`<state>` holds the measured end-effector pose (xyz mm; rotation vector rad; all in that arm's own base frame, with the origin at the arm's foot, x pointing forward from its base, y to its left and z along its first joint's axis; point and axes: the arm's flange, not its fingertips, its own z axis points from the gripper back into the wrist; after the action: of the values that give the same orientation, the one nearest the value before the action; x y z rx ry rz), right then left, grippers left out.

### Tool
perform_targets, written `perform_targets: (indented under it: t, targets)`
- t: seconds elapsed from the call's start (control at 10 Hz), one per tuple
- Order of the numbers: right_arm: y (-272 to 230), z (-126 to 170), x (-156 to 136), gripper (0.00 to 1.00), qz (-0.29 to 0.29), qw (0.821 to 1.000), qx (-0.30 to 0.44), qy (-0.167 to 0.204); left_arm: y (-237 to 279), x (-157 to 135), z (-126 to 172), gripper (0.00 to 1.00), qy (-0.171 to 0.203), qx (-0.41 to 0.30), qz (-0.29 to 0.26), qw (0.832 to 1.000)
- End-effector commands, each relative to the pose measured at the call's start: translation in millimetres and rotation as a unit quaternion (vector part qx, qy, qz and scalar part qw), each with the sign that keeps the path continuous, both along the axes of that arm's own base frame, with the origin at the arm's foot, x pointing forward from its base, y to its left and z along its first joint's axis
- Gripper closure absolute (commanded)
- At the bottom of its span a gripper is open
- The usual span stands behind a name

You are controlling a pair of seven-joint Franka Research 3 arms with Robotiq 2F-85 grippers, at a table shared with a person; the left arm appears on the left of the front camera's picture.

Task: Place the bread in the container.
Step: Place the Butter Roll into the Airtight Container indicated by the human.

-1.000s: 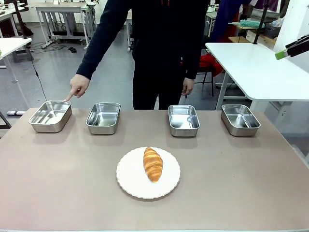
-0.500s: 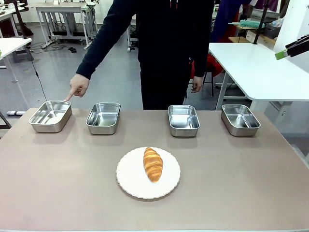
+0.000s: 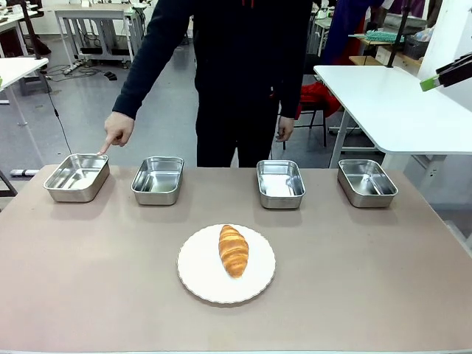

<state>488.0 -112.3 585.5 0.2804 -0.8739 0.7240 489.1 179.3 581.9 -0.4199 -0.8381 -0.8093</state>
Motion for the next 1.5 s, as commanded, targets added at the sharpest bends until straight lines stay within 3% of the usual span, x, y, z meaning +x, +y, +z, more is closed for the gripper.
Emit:
perform_targets:
  t: [0.0, 0.4, 0.7, 0.9, 1.1, 1.3, 1.4]
  targets:
    - [0, 1, 0, 0.00, -0.001, 1.000, 0.002, -0.001, 0, 0, 0, 0.00, 0.000, 0.000, 0.000, 1.000]
    - [0, 1, 0, 0.00, -0.001, 1.000, 0.002, -0.001, -138, 26, 13, 0.00, 0.055, 0.027, 0.039, 0.997]
    - [0, 1, 0, 0.00, -0.001, 1.000, 0.002, -0.001, -272, 37, -36, 0.00, 0.136, 0.048, 0.065, 0.987]
    - [0, 1, 0, 0.00, -0.001, 1.000, 0.002, -0.001, -332, 32, -73, 0.00, 0.173, 0.062, 0.149, 0.972]
    - [0, 1, 0, 0.00, -0.001, 1.000, 0.002, -0.001, -380, 16, -105, 0.00, 0.209, 0.094, 0.189, 0.955]
    - [0, 1, 0, 0.00, -0.001, 1.000, 0.002, -0.001, -388, 9, -126, 0.00, 0.240, 0.127, 0.177, 0.946]
    - [0, 1, 0, 0.00, -0.001, 1.000, 0.002, -0.001, -387, 13, -125, 0.00, 0.202, 0.096, 0.174, 0.959]
